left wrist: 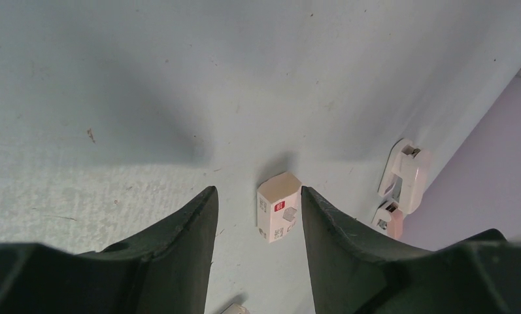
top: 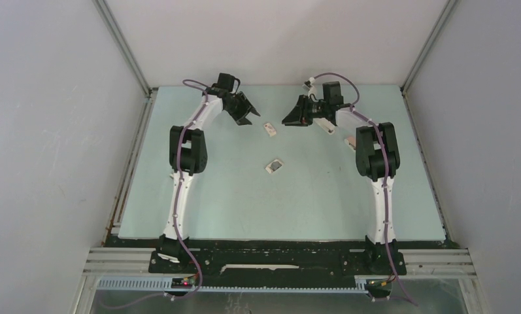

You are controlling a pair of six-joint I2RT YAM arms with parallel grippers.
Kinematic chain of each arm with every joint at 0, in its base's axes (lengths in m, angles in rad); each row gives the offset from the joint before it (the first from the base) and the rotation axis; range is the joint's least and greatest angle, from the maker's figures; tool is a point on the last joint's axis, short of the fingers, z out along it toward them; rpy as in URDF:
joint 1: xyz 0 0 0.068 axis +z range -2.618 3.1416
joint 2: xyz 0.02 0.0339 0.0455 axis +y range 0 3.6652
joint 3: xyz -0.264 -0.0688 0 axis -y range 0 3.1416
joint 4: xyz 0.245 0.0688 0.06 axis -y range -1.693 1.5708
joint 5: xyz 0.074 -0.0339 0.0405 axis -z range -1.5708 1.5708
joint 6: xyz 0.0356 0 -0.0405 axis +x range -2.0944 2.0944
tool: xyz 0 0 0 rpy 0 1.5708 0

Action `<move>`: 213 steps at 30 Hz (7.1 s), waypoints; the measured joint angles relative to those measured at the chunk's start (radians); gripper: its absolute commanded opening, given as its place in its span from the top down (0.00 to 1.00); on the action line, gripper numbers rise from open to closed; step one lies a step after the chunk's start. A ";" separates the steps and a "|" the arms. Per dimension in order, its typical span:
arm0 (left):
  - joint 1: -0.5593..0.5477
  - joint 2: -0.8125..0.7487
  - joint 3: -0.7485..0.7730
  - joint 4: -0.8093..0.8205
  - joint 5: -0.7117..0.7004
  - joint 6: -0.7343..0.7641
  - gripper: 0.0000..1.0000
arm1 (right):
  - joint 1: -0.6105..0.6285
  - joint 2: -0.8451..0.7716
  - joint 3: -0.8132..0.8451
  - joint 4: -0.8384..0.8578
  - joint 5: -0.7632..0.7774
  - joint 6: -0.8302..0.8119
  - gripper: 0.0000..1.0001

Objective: Unload the staples from the stapler
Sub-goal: Move the staple box to the center of the board, then pick up the staple box from the center of the board.

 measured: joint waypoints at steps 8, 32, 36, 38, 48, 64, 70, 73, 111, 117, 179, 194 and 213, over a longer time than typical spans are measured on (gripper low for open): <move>-0.001 0.000 0.000 0.009 0.010 -0.022 0.43 | 0.006 0.024 0.050 -0.073 0.035 -0.016 0.60; -0.074 0.052 0.018 0.082 0.023 -0.218 0.68 | 0.015 0.143 0.283 -0.306 0.157 -0.041 0.62; -0.083 0.053 0.034 0.081 0.024 -0.230 0.69 | 0.000 0.143 0.281 -0.301 0.152 -0.041 0.61; -0.088 0.053 0.035 0.076 0.025 -0.229 0.69 | -0.011 0.143 0.279 -0.301 0.151 -0.041 0.62; -0.139 0.053 0.035 0.032 0.039 -0.216 0.69 | -0.060 0.090 0.197 -0.311 0.145 -0.057 0.62; -0.180 0.053 0.033 -0.003 0.084 -0.157 0.66 | -0.062 -0.007 0.106 -0.309 0.136 -0.088 0.61; -0.177 0.052 0.033 -0.001 0.086 -0.122 0.63 | -0.066 -0.008 0.090 -0.309 0.132 -0.096 0.61; -0.169 0.047 0.033 -0.001 0.083 -0.090 0.61 | -0.066 -0.010 0.084 -0.301 0.125 -0.098 0.61; -0.220 -0.023 -0.067 -0.142 0.042 0.159 0.58 | -0.089 -0.125 -0.036 -0.243 0.079 -0.109 0.61; -0.249 -0.023 -0.067 -0.151 0.058 0.168 0.53 | -0.092 -0.145 -0.053 -0.243 0.066 -0.138 0.58; -0.099 -1.597 -1.818 1.024 -0.334 0.269 0.00 | 0.043 0.229 0.391 -0.853 0.072 -0.594 0.60; -0.099 -1.592 -1.818 1.024 -0.322 0.257 0.00 | 0.050 0.237 0.367 -0.866 0.026 -0.588 1.00; -0.099 -1.615 -1.841 1.049 -0.287 0.243 0.00 | -0.056 0.028 0.019 -0.635 -0.071 -0.504 1.00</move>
